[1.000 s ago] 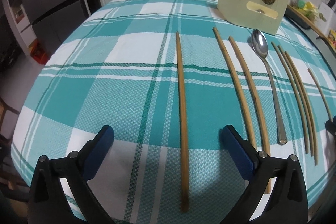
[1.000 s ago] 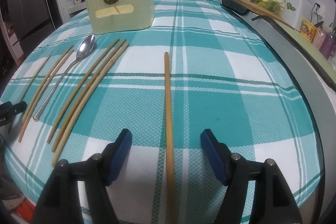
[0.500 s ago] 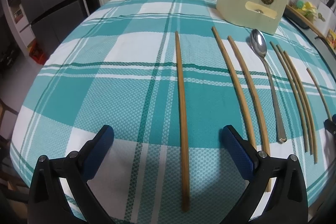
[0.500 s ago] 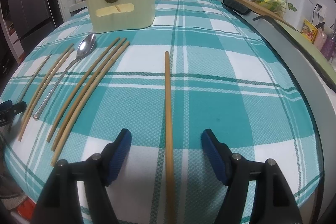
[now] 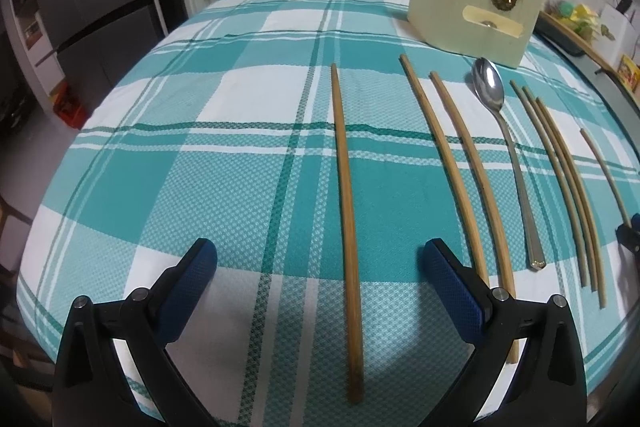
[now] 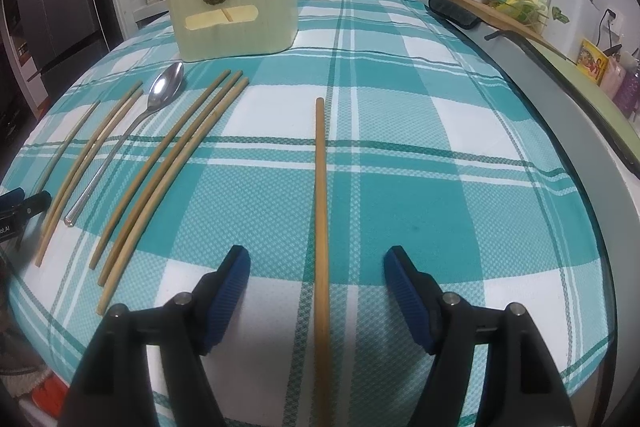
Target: Organize utensils
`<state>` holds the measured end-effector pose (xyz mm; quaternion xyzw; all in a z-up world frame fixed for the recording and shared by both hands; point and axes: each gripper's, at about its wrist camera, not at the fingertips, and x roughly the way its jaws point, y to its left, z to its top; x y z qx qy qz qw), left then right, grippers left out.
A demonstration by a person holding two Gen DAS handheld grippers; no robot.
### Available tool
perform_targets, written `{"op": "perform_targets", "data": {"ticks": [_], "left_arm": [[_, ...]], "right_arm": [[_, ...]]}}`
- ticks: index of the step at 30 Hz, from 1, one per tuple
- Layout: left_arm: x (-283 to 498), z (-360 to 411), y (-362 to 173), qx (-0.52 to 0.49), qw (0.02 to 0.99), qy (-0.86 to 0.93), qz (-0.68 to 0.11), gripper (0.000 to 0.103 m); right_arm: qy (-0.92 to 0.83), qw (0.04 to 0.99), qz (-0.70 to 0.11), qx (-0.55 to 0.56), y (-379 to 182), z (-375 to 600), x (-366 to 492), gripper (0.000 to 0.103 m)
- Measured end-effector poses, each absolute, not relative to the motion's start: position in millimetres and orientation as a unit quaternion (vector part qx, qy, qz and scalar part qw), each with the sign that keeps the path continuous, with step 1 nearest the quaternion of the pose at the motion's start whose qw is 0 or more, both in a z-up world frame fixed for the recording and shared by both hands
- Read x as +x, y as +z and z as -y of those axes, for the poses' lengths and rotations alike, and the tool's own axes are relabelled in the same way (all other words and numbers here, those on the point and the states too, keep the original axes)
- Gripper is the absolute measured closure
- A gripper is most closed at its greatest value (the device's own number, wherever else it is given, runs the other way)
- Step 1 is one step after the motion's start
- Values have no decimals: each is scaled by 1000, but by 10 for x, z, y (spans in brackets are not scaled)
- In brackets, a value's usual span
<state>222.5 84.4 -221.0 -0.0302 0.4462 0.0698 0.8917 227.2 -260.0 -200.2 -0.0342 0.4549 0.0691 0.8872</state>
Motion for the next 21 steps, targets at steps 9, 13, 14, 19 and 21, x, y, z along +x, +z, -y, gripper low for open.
{"op": "perform_targets", "data": {"ticks": [9,13,14,19,21], "left_arm": [[2241,-850,-2203,-36,884,73,-459,0],[2246,-851,-2207,-34,882,67,-465,1],[2244,-856,-2206,-32,881,61,-467,1],[2300,-930,-2132,-25,872,13,-488,1],[2380,-993,-2056,-23,874,1,-485,1]], "right_arm": [[71,888,-452,-35,-2003,2601,2270,30],[73,887,-455,-35,-2001,2610,2272,30],[73,886,-456,-36,-2000,2607,2277,30],[88,868,-487,-45,-1973,2612,2346,30],[104,854,-507,-49,-1955,2630,2403,30]]}}
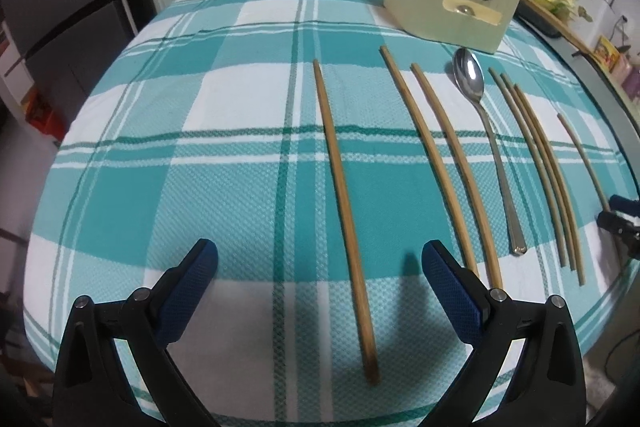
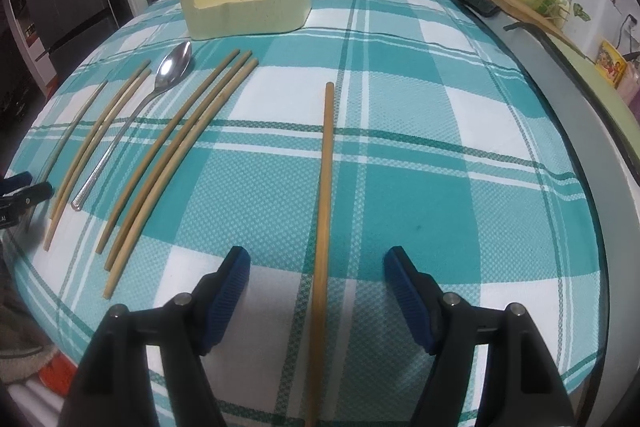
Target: Organize utensils
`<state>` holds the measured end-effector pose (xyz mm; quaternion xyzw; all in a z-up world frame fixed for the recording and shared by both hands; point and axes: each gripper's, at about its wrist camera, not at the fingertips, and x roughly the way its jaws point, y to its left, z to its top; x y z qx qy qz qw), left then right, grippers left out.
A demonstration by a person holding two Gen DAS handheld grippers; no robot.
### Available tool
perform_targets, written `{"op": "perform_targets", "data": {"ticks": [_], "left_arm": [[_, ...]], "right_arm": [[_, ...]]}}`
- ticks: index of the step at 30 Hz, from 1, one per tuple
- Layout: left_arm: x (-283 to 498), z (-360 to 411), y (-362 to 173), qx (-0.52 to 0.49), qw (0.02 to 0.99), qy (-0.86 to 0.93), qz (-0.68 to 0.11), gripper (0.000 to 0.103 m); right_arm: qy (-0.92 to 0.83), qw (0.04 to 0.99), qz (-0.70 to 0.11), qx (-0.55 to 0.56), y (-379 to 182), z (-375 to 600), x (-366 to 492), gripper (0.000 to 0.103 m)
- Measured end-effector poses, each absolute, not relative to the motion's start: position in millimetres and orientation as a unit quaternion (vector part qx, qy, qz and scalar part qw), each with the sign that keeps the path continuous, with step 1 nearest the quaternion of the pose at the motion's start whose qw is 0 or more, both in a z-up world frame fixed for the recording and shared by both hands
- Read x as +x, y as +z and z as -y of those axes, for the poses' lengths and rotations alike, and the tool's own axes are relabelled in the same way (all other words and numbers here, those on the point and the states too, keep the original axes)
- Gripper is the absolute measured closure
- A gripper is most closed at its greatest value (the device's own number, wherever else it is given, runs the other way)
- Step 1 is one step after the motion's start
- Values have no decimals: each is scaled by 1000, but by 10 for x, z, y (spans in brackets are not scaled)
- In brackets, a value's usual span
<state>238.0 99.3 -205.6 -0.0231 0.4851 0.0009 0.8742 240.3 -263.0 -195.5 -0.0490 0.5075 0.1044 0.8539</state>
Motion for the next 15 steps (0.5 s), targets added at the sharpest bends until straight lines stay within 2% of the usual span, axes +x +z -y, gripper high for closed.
{"op": "perform_targets", "data": {"ticks": [4,6,7,8,9,10,12,14,15], "left_arm": [[2721,-1148,-1955,-44,869,-36,-492,1],[2900,-1178,-1964,-47,866,-41,-496,2],[2973,-1177,-1977,-44,865,-42,-498,3],[3066,-1170,-2004,-41,862,-41,-503,9],[3141,-1157,-2031,-40,858,-42,-510,20],[3221,-1139,-2075,-40,851,-46,-521,26],[3359,-1068,-2102,-19,849,-39,-526,30],[3487,-985,-2103,4,847,-35,-531,48],[3553,-949,-2097,9,846,-39,-531,61]], "right_arm": [[141,831,-535,-56,-1935,2640,2578,31],[153,822,-544,-68,-1940,2603,2700,37],[154,820,-545,-79,-1937,2578,2768,46],[155,819,-546,-85,-1933,2555,2828,53],[157,818,-547,-88,-1929,2539,2909,55],[160,817,-548,-84,-1924,2531,2992,59],[161,816,-550,-73,-1928,2522,3153,65],[161,818,-548,-67,-1932,2502,3300,74],[156,821,-545,-65,-1936,2484,3396,79]]}}
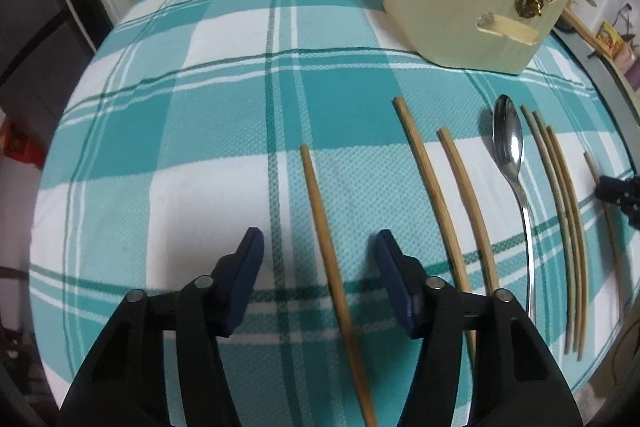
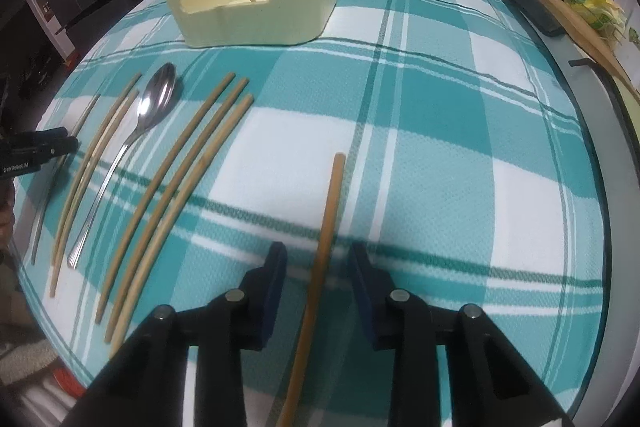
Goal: Organize utensils
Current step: 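Lift held chopsticks toward the cream box with left tool while right tool follows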
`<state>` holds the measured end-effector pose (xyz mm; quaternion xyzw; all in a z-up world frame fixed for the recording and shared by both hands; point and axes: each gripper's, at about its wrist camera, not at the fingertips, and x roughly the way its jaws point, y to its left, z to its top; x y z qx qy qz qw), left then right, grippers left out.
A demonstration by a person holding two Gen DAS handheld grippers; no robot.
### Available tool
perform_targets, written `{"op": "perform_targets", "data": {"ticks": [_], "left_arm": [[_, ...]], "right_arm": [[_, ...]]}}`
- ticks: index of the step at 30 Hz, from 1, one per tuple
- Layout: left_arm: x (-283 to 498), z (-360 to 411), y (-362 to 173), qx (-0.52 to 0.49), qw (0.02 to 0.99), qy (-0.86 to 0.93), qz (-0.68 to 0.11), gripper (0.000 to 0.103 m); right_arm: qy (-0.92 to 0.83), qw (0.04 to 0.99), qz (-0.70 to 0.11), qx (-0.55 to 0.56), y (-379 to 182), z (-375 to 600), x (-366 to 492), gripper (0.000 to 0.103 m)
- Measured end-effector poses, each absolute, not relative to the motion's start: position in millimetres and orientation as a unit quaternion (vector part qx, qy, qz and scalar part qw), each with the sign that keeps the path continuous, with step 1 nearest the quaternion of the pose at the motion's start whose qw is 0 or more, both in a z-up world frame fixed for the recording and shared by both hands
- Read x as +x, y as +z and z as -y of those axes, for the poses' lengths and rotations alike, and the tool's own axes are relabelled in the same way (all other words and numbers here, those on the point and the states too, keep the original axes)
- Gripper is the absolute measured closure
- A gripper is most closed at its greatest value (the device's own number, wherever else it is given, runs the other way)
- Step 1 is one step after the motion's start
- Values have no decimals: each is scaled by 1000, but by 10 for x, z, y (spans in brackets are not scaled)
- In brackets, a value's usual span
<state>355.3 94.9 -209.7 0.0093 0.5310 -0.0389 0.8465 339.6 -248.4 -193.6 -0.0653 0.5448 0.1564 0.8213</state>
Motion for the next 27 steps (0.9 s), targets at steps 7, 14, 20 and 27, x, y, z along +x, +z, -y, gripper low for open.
{"op": "perform_targets", "data": {"ticks": [7,14,20,27], "left_arm": [[3683,-947,-1893,-37,863,-59,-501,99],[3230,-1025,-962,-94,914,-93,-384,99],[2788,-966,-384,-102,940,-117,-304,99],[2560,-847,-138,-97,951,-133,-263,99]], "right_arm": [[157,834,-529,-25,-1867,2436,3768,96],[194,880,-431,39,-1024,2560,3428,96],[210,916,-339,46,-369,2569,2962,96],[202,943,-263,17,-66,2434,2652,96]]}}
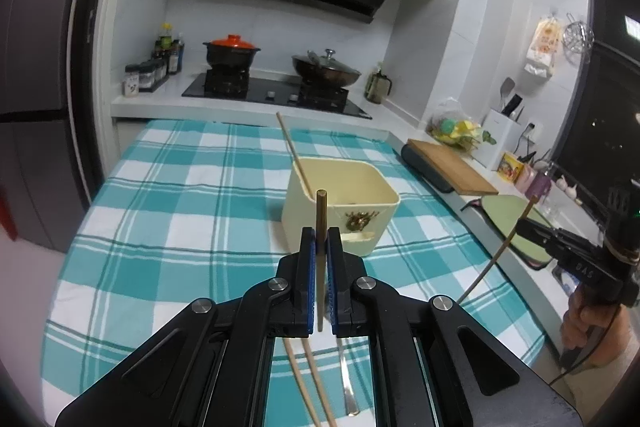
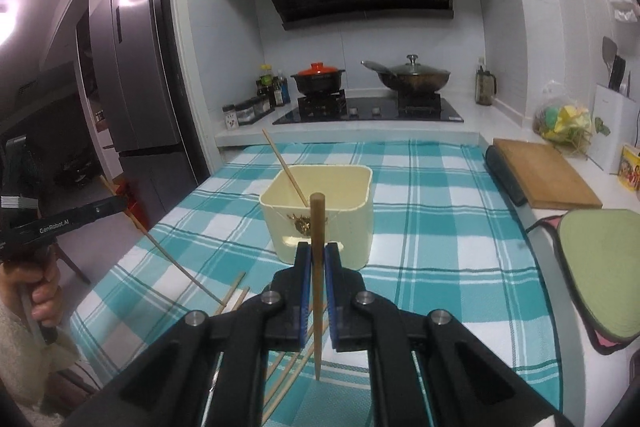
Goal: Organize utensils
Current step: 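Lift held chopsticks toward the cream box with left tool while right tool follows, then open both tools above the cream box to drop the chopsticks in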
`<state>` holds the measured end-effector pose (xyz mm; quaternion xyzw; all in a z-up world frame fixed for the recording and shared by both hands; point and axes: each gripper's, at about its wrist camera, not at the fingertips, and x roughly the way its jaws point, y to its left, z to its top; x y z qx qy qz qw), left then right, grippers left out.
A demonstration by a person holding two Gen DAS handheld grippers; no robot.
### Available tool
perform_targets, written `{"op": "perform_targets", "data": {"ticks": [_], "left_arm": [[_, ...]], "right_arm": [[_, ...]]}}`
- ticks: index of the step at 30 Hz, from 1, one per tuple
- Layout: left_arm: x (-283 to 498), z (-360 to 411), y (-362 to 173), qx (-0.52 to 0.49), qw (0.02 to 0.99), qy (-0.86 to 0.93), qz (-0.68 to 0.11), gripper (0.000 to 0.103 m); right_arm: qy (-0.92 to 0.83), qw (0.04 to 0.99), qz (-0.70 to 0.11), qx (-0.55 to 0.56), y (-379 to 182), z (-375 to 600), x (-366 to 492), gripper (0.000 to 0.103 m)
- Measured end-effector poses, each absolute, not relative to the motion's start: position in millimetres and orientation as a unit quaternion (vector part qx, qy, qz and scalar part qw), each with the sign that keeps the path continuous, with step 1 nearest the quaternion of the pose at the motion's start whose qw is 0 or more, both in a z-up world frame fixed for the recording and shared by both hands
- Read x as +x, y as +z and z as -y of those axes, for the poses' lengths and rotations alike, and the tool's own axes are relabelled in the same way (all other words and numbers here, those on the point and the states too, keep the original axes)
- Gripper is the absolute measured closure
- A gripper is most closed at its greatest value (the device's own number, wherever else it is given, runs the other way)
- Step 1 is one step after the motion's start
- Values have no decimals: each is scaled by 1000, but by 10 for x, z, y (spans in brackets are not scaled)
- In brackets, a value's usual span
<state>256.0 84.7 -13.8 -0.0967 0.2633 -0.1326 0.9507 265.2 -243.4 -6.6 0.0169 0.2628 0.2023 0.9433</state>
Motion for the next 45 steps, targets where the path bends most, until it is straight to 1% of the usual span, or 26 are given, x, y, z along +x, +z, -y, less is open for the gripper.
{"op": "perform_targets", "data": {"ticks": [4,10,14,18,22,25,29,34,38,40,42,43,45], "left_arm": [[2538,-826,-29,-99,953,-140,-252,100],[2670,-908,245,-112,954,-149,-237,100],[2879,-987,532,-121,957,-148,-219,100],[3150,-967,813,-110,966,-138,-189,100],[3550,-826,908,-99,970,-129,-178,100],[3889,-672,830,-84,971,-122,-189,100],[4323,-482,530,-77,960,-126,-238,100],[4713,-304,100,-67,940,-130,-310,100],[4964,-247,-212,-79,929,-115,-343,99],[5046,-290,-327,-95,923,-111,-355,86],[5024,-367,-355,-113,919,-105,-362,51],[4966,-441,-341,-121,921,-101,-356,45],[4831,-548,-286,-119,926,-96,-346,34]], "right_arm": [[196,951,-237,11,69,2394,2602,96],[194,956,-221,17,304,2404,2788,96],[196,958,-207,19,514,2371,3027,96],[193,967,-168,15,811,2311,3291,96],[192,971,-142,13,980,2229,3606,96],[195,971,-136,12,985,2131,3878,96],[199,967,-155,-26,777,1905,4230,96],[220,941,-253,-40,292,1734,4649,96],[235,921,-310,-29,-63,1627,4900,95],[251,913,-322,-2,-179,1617,5016,95],[251,909,-332,28,-263,1643,5099,83],[245,911,-329,41,-257,1665,5108,72],[241,916,-313,65,-175,1738,5054,66]]}}
